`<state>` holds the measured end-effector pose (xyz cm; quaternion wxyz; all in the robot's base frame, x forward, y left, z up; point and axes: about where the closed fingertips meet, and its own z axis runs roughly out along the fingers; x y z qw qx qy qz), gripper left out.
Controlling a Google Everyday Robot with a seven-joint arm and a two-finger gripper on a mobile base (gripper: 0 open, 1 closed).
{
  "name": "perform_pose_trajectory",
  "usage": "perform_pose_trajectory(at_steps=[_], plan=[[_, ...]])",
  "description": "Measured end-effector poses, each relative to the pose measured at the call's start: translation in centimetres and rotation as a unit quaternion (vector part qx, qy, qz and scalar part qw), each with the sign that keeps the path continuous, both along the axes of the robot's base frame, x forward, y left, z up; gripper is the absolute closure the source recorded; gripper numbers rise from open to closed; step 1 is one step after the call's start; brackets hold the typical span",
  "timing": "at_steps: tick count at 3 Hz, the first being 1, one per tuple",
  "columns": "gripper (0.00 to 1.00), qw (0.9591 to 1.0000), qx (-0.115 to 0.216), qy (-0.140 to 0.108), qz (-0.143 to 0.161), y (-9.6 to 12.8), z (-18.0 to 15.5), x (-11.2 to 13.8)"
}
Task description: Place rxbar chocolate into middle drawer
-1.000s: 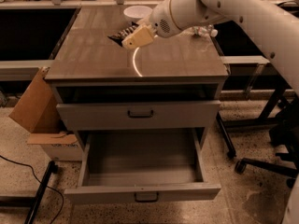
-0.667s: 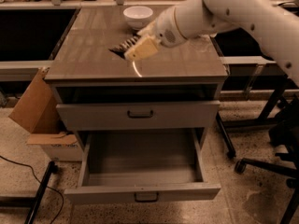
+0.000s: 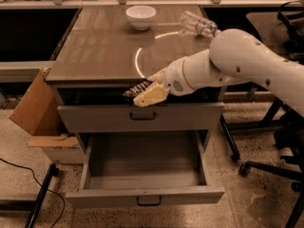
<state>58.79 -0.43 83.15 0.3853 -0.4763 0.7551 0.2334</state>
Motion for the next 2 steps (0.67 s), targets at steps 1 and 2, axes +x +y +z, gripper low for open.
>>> perform_pose_trajectory(at_steps=[1,2], plan=[[1.0,1.0,0.0,0.0,0.0,0.0,0.1,0.0],[1.0,0.9997,-0.004,0.025,-0.002,-1.0,-3.4,-1.5]])
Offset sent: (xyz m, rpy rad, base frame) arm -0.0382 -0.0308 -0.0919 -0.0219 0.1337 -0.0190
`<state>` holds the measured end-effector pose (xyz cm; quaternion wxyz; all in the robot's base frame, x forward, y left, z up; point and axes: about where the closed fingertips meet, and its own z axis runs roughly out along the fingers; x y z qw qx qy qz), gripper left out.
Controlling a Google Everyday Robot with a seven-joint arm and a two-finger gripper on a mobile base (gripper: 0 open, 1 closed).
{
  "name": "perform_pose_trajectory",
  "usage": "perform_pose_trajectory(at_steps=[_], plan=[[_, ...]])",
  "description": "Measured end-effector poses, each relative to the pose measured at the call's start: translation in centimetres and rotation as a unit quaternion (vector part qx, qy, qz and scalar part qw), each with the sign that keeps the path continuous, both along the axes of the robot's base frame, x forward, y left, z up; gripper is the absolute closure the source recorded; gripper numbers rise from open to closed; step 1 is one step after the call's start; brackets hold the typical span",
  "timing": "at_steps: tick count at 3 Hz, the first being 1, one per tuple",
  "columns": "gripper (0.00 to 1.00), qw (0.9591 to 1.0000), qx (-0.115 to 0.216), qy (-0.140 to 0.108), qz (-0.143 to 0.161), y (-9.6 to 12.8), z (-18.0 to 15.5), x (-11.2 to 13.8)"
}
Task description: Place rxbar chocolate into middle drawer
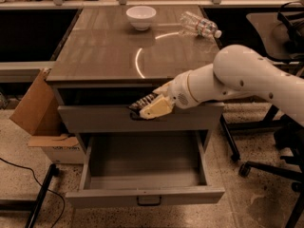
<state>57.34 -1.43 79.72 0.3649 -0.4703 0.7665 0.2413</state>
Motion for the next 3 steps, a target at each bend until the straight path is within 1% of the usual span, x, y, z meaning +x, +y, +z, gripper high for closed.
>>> perform_pose_trajectory(at_steps=[1,2,3], plan=[[1.0,0.9993,0.007,0.029,-0.02,-1.8,-4.2,-2.5],[1.0,0.9974,0.003,0.056,-0.045,-3.6,-8.2,-4.7],[1.0,0.9946,0.002,0.081,-0.064,-4.8,-12.5,-5.8]])
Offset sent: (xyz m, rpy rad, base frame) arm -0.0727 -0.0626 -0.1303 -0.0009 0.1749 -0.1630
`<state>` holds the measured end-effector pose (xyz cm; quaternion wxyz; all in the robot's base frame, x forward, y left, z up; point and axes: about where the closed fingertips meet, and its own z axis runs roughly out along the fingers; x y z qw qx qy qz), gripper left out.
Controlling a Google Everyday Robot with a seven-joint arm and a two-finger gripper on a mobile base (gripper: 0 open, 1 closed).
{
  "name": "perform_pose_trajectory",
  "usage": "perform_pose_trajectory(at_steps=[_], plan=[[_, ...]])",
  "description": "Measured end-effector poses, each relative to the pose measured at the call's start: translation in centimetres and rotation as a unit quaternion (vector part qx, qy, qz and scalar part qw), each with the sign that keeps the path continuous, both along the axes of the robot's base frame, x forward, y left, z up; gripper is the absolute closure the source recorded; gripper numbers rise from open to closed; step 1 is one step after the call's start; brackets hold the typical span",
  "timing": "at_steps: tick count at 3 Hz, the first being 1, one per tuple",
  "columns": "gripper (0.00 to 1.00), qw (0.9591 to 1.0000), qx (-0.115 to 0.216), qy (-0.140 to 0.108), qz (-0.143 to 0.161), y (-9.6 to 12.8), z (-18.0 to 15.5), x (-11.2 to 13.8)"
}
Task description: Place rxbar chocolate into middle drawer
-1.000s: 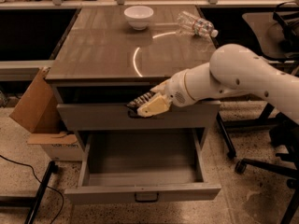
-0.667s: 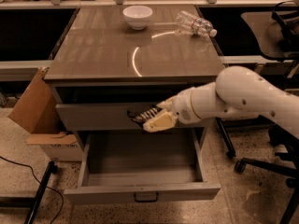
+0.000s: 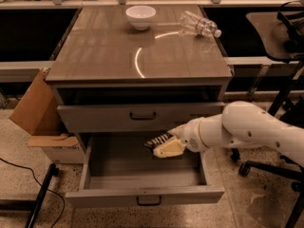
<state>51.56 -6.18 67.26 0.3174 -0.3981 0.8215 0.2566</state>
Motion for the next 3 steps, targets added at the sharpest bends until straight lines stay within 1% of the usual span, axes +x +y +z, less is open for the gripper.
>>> perform_pose_trajectory(at_steps=[1,2,3], plan=[[1.0,0.9998,0.013,0.014,-0.007,-0.8,-4.0,0.1],[1.0,0.9994,0.028,0.016,-0.014,-1.4,-8.1,0.5],[1.0,0.9989,0.044,0.009,-0.017,-1.6,-11.3,1.1]])
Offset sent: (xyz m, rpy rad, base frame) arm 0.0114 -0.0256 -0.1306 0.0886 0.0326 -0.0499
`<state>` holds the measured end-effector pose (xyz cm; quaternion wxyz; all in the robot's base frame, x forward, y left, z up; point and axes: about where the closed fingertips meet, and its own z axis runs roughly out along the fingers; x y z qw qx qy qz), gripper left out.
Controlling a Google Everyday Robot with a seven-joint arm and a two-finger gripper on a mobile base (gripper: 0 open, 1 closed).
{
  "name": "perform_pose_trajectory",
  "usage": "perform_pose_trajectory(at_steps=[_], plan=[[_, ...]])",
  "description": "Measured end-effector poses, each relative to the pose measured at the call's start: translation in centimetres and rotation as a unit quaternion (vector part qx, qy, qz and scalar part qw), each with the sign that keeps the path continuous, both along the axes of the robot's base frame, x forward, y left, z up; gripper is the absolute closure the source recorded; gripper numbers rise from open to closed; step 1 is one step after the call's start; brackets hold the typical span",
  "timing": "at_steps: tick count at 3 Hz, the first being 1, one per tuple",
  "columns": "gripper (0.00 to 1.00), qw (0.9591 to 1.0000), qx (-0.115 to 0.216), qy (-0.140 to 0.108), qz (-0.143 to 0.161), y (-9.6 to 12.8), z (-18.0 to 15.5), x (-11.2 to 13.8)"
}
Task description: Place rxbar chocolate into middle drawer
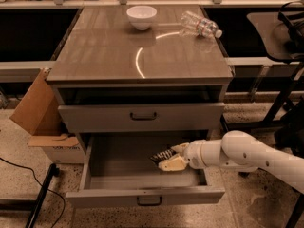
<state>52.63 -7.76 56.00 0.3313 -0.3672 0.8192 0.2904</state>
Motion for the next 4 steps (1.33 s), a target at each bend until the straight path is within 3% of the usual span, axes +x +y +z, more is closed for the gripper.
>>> perform_pose_trajectory(at_steps=[1,2,4], plan=[[1.0,0.9998,0.014,-0.012,-0.001,0.2,-2.3,0.8],[0.83,0.9996,0.015,-0.02,-0.01,0.4,-4.2,2.0],[0.36,0.9997,0.012,-0.01,-0.021,1.1,-7.9,4.1]])
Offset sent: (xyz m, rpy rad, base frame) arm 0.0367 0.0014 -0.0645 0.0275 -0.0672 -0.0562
